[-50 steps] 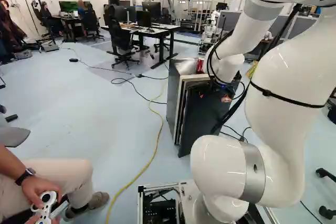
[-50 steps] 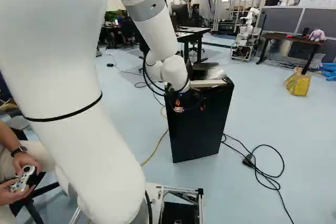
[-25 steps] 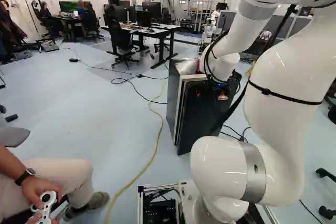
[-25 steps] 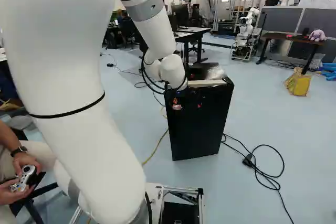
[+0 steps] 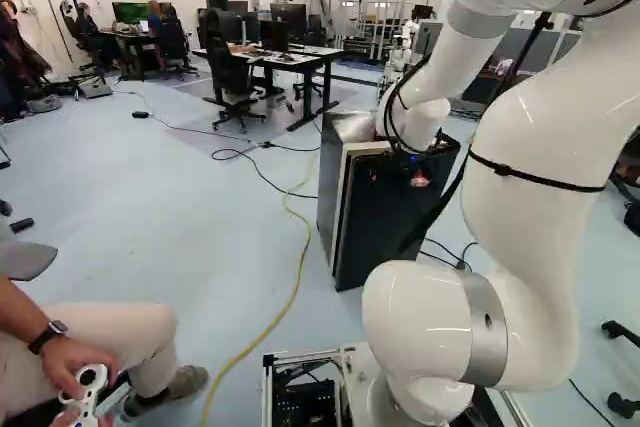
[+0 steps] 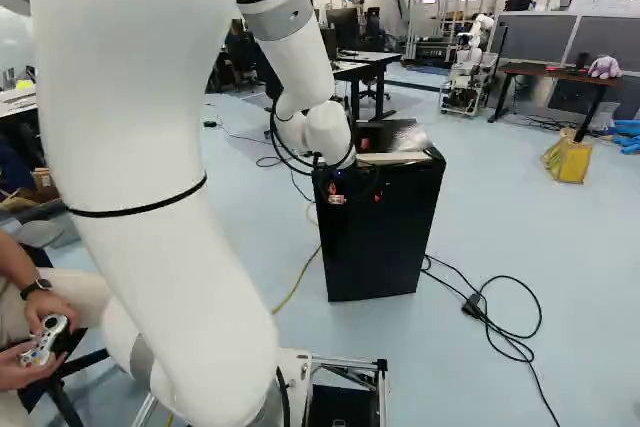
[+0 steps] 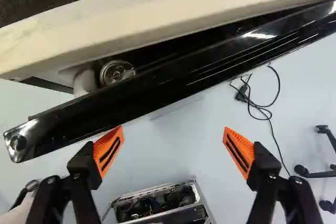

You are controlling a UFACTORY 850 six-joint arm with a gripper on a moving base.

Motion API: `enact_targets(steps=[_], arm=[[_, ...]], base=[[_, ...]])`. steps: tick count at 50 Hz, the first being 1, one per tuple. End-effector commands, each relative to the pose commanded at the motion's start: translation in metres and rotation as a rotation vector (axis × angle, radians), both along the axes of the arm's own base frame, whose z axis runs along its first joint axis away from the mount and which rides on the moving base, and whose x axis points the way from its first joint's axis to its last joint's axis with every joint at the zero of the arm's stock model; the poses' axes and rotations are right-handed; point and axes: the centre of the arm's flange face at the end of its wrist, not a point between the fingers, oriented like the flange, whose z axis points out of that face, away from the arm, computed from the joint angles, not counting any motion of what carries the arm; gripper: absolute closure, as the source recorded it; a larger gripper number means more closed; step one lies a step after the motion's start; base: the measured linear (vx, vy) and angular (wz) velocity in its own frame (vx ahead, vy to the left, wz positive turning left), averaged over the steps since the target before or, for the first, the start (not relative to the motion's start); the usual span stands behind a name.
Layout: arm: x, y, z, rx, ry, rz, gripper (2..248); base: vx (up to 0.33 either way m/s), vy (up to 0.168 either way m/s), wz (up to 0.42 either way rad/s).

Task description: Grab a drink from the fridge

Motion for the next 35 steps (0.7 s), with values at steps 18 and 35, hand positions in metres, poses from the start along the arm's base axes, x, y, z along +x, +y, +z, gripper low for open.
enact_targets(steps=[18,35], arm=[[0.017,0.0,0.0,-0.002,-0.006,0.011,3],[0.031,0.0,-0.001,-0.004,-0.013,0.019,3]], base=[[0.0,0.0,0.0],[0.0,0.0,0.0]])
